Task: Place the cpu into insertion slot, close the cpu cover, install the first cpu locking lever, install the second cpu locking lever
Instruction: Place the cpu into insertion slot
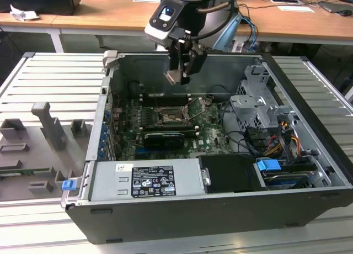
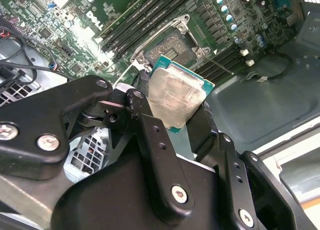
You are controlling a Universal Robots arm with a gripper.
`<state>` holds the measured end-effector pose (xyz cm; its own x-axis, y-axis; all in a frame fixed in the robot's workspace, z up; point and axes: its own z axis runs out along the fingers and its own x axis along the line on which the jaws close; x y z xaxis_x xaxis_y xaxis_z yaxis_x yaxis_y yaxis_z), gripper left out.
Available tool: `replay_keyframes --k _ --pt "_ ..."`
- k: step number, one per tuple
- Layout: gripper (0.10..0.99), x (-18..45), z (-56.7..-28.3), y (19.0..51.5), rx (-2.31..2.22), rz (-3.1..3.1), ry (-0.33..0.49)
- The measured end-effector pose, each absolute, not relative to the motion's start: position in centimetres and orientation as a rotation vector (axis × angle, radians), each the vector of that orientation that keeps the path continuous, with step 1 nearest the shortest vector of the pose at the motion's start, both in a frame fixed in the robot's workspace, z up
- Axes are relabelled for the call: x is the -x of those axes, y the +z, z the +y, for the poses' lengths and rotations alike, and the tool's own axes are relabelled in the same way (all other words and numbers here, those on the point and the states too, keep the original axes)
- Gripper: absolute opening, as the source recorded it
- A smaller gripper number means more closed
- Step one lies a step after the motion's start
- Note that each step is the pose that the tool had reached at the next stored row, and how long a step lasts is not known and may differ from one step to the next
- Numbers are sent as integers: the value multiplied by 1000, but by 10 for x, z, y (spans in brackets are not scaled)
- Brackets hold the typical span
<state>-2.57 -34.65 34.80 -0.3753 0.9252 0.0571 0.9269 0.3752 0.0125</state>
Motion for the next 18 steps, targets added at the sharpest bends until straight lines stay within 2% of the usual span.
replay_keyframes --k 18 --pt "541 26 -346 336 1749 -2549 -53"
